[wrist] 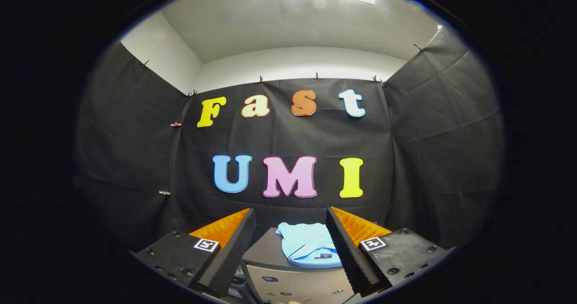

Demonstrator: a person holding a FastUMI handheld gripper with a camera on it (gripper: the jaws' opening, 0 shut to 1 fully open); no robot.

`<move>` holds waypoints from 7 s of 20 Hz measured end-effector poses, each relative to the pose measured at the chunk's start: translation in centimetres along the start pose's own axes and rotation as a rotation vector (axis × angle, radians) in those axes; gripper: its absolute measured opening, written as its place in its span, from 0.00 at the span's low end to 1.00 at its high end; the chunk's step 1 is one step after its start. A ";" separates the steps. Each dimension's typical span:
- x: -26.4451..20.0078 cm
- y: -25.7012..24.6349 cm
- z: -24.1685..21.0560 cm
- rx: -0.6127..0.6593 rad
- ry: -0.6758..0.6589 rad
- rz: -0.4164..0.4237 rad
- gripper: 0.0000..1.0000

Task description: Put the clothes into the washing machine and then close the washing machine lid.

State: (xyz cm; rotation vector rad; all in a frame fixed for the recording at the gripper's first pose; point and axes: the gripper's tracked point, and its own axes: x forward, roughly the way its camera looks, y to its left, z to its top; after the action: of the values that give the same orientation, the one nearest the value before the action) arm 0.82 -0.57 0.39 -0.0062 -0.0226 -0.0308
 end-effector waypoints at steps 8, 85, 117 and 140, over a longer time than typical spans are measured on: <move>3.1 -0.7 -0.4 -0.028 0.031 -0.027 0.98; 27.6 -5.3 -18.2 0.032 0.740 -0.034 0.05; 27.4 31.3 -23.1 0.078 0.742 0.453 0.05; 26.5 31.3 -38.8 0.028 0.995 0.350 0.44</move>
State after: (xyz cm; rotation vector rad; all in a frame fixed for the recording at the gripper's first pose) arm 29.12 29.61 -37.98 0.0337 0.9722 0.3182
